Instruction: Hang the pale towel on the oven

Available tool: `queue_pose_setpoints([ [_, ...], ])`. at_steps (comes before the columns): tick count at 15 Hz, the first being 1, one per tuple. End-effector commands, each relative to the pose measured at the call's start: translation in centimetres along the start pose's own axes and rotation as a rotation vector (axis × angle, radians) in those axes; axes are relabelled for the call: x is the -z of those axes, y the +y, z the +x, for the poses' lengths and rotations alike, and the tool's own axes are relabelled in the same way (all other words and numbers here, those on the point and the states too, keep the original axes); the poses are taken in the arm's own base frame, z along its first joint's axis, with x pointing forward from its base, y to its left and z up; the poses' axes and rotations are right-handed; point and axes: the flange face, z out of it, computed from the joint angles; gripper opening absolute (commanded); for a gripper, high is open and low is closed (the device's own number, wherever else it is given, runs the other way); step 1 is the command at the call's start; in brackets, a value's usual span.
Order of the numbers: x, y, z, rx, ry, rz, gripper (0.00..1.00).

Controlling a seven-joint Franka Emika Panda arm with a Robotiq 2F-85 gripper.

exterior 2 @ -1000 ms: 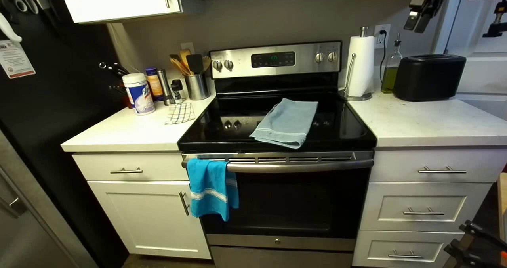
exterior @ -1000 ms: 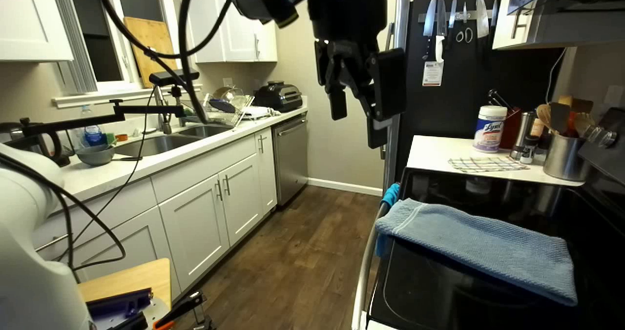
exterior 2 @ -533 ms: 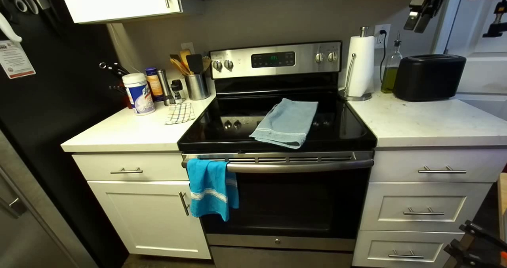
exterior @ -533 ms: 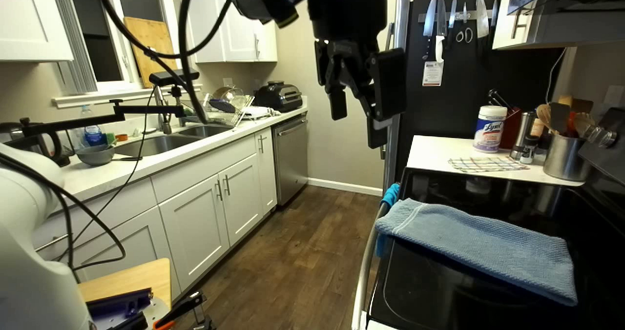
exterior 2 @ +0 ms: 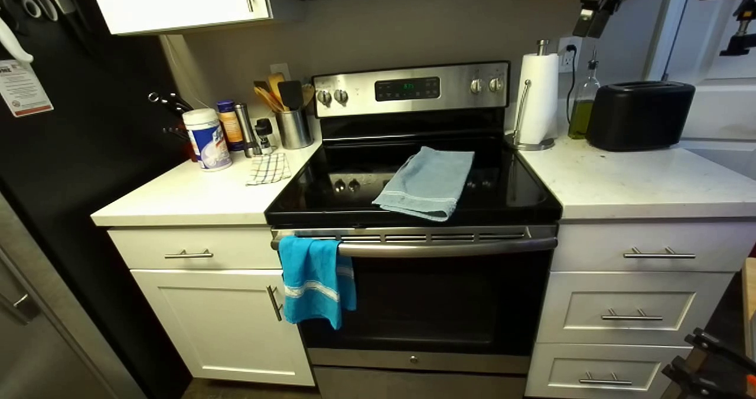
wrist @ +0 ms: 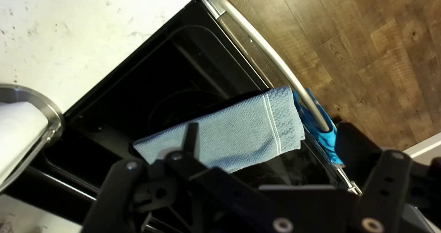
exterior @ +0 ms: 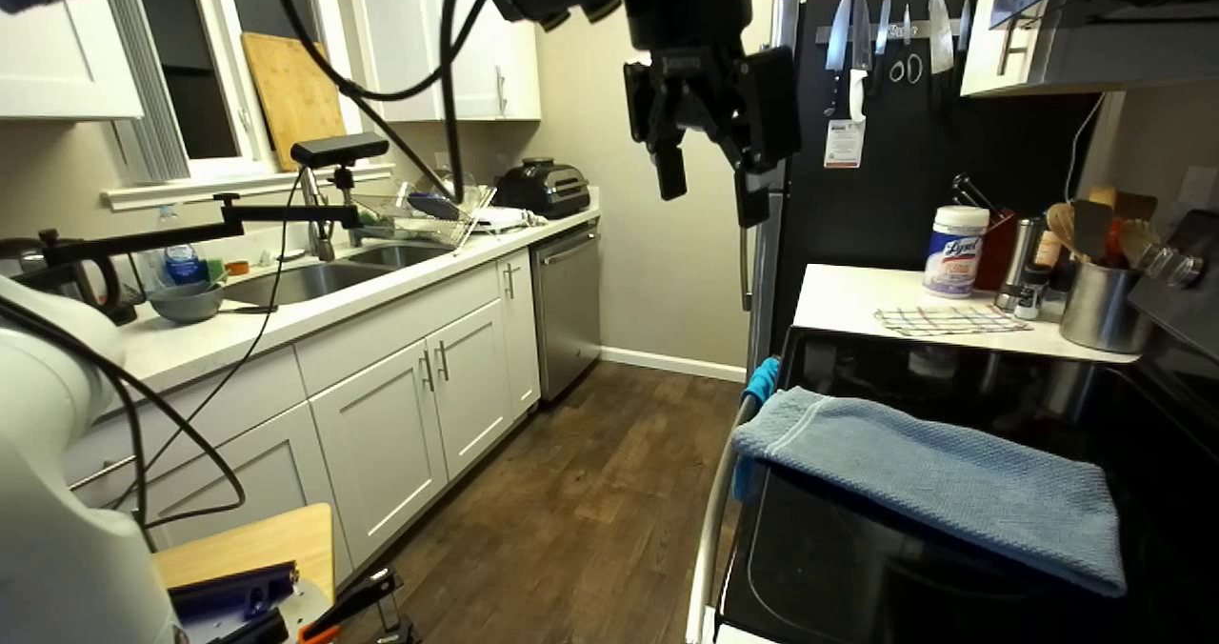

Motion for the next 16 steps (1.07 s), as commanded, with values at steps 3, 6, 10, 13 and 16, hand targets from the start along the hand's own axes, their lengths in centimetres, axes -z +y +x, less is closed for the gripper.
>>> queue_pose_setpoints([
  [3,-0.7,-4.3,4.3,0.079,0.031,-0.084,1.0],
  [6,-2.0,-6.0,5.6,0.08,0.046,-0.116,1.0],
  [10,-4.8,-8.3,6.9,0.023,0.06,-0.151,1.0],
  [13,-7.4,-10.0,7.8,-0.004,0.049,-0.186,1.0],
  [16,-10.8,-11.9,8.5,0.002,0.014,-0.215,1.0],
])
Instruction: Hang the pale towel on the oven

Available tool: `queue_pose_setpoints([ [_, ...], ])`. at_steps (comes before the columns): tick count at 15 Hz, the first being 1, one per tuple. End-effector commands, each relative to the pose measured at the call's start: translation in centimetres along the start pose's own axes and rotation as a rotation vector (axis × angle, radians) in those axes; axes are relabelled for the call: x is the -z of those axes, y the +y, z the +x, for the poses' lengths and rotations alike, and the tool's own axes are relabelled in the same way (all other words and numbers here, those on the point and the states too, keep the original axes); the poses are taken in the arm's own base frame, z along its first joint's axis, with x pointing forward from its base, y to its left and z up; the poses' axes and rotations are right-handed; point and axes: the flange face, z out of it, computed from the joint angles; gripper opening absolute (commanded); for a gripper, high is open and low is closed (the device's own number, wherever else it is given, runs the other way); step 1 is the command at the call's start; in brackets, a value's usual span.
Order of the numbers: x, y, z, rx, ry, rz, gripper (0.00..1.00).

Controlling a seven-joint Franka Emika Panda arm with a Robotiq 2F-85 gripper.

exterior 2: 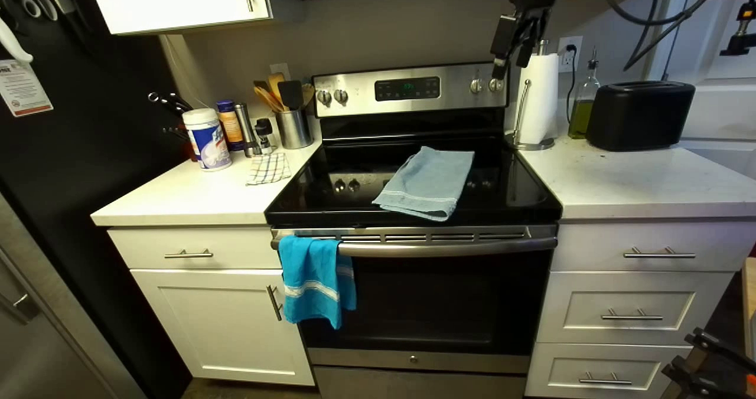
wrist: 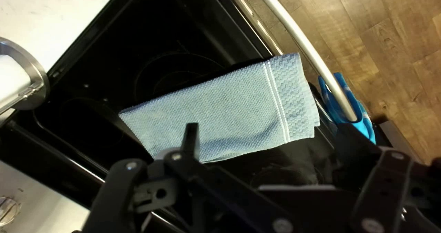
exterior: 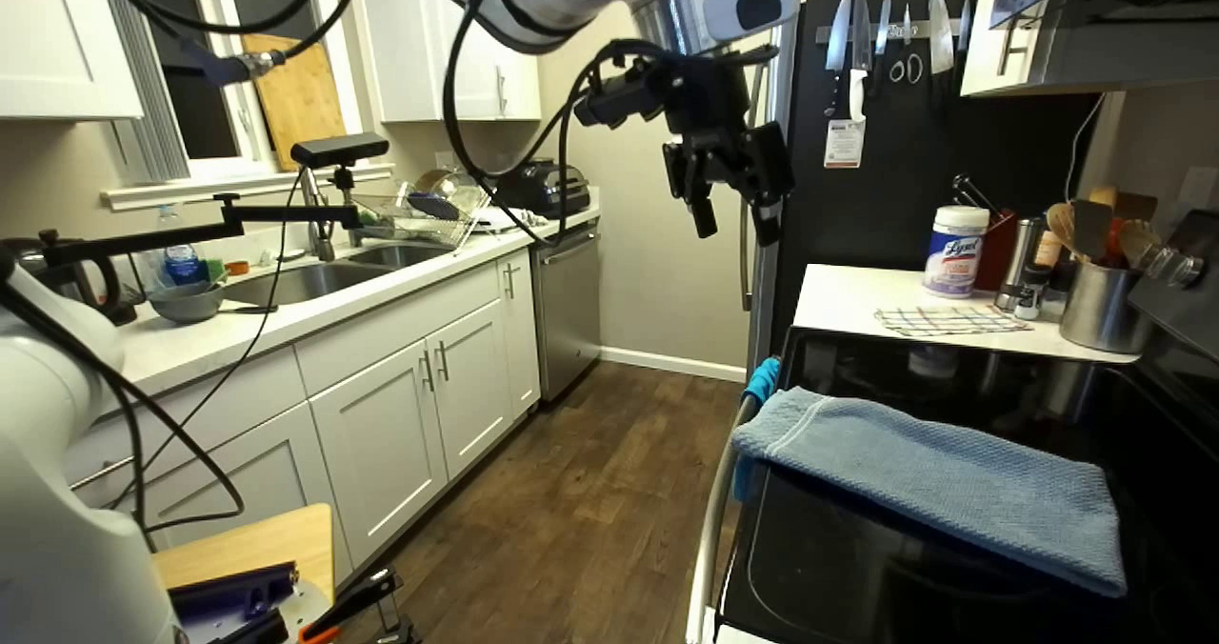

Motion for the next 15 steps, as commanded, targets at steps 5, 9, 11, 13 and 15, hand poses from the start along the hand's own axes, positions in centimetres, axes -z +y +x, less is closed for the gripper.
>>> queue_pose_setpoints([
  [5,-7.2,-5.4,1.9,0.042,-0.063,-0.07,1.0],
  [9,-10.4,-7.2,3.0,0.107,-0.1,-0.095,1.0],
  [11,-12.4,-8.1,4.0,0.129,-0.12,-0.093,1.0],
  [13,-14.2,-9.0,4.9,0.146,-0.138,-0.104,1.0],
  [15,-16.0,-9.7,5.7,0.17,-0.156,-0.122,1.0],
])
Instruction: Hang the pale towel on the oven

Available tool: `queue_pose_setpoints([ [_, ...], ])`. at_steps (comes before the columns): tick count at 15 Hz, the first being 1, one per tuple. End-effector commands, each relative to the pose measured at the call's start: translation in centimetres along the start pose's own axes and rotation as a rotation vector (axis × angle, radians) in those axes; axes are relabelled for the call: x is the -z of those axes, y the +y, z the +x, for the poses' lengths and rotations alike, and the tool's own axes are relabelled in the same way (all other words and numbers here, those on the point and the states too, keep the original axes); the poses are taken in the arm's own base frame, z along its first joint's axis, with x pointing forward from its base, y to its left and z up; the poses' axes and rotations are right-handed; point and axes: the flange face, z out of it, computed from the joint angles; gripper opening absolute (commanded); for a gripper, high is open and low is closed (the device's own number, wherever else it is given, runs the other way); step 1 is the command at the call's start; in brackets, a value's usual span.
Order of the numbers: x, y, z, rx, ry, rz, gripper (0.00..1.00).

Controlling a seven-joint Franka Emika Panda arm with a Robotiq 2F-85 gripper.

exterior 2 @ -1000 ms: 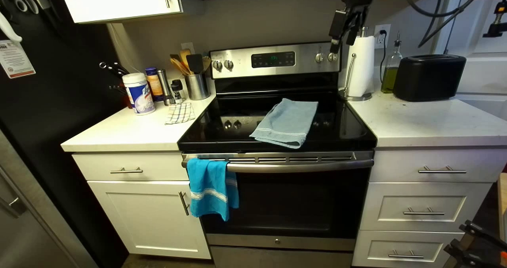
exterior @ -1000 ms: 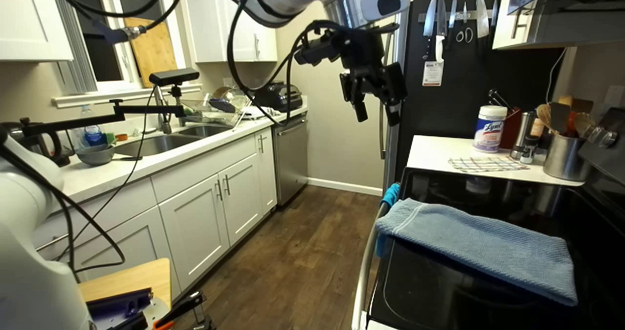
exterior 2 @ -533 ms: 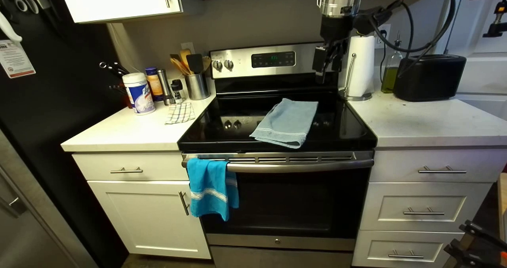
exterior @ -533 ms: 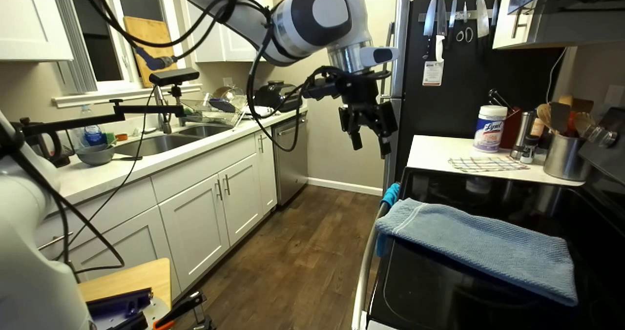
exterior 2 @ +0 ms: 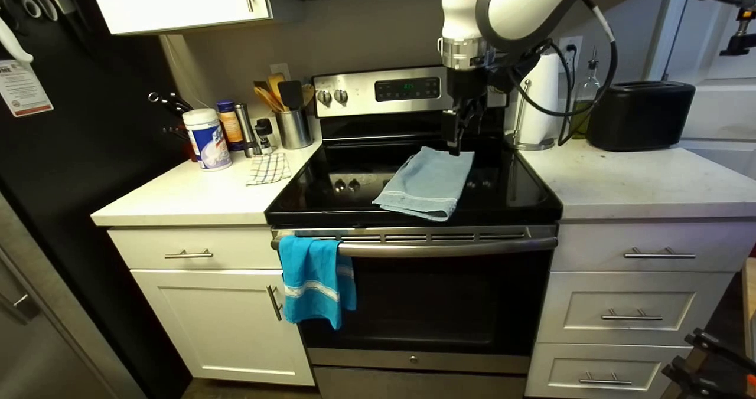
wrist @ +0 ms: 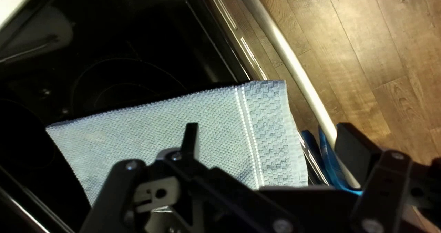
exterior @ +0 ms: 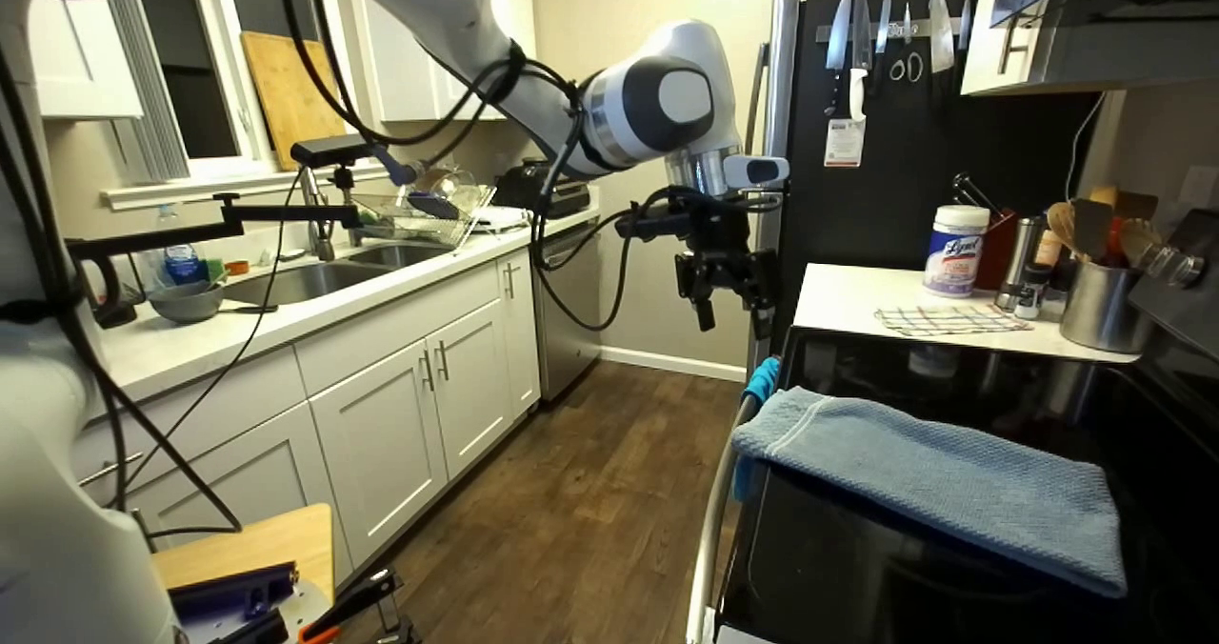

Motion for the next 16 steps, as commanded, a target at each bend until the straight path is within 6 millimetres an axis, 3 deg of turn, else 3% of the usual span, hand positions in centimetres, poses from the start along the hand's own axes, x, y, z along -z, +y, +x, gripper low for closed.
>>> queue_pose_setpoints([
  [1,-2.6,-1.2,2.3,0.036,-0.021,-0.051,1.0],
  [7,-6.1,-2.7,3.6,0.102,-0.067,-0.092,1.0],
  [16,-6.8,-3.0,3.6,0.097,-0.066,-0.074,1.0],
])
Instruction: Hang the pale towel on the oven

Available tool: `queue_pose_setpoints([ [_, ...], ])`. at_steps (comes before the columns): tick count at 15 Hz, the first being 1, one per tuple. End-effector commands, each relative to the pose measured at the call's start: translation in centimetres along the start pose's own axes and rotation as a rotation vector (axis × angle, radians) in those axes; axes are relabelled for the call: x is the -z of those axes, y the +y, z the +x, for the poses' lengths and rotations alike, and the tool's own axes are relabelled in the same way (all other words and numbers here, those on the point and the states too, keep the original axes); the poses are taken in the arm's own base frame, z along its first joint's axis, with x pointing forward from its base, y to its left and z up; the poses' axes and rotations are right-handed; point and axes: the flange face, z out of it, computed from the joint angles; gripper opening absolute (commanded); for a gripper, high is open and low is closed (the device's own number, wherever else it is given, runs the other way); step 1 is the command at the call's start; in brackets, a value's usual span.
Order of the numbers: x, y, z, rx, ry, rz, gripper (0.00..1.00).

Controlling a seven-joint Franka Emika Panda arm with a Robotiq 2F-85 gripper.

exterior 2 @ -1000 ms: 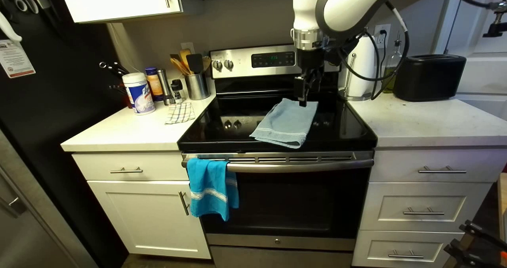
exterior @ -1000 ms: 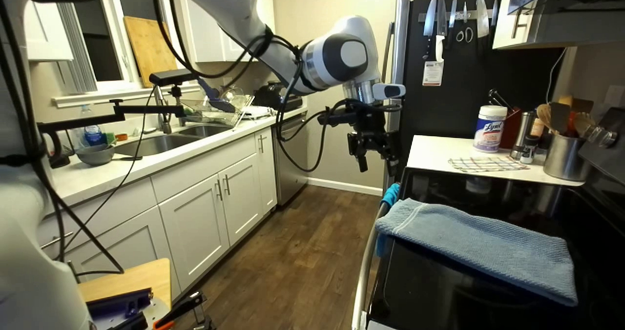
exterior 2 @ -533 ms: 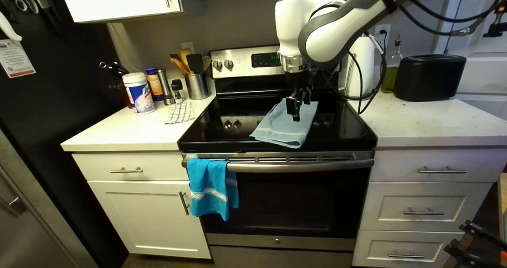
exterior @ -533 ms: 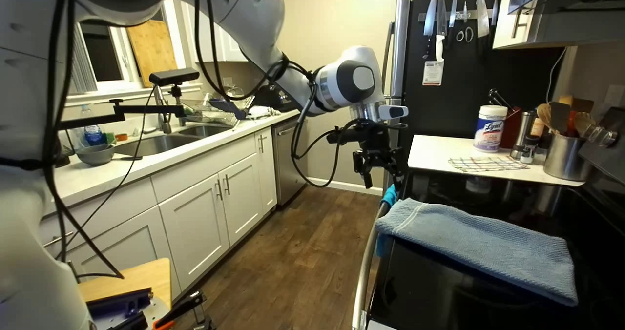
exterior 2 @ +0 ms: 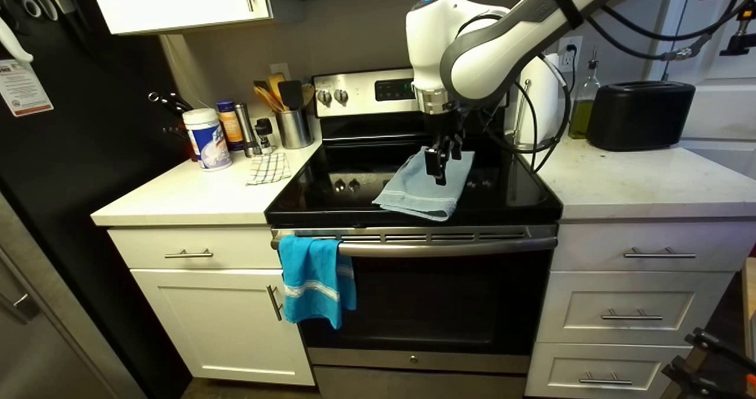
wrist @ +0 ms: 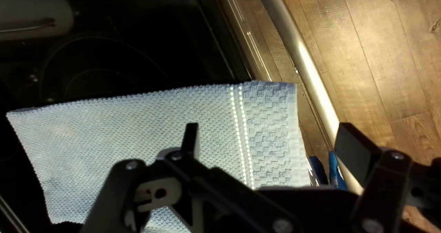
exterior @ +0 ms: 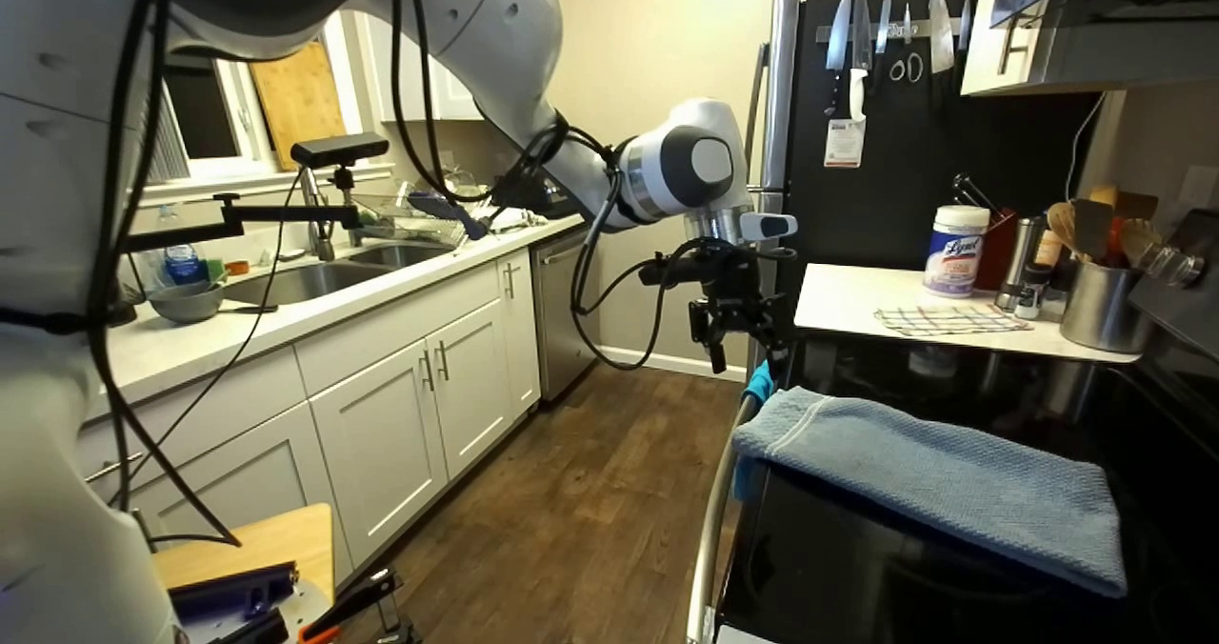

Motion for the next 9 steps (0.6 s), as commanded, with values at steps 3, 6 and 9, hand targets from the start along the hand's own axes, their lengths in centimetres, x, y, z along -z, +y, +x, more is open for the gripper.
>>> queue_pose_setpoints([
  [3,-0.1,0.0,-0.4,0.008,-0.005,-0.005,1.0],
  [6,-0.3,-2.0,0.9,0.008,-0.035,0.0,1.0],
  [9,-0.3,-5.1,2.6,0.016,-0.078,-0.046,1.0],
])
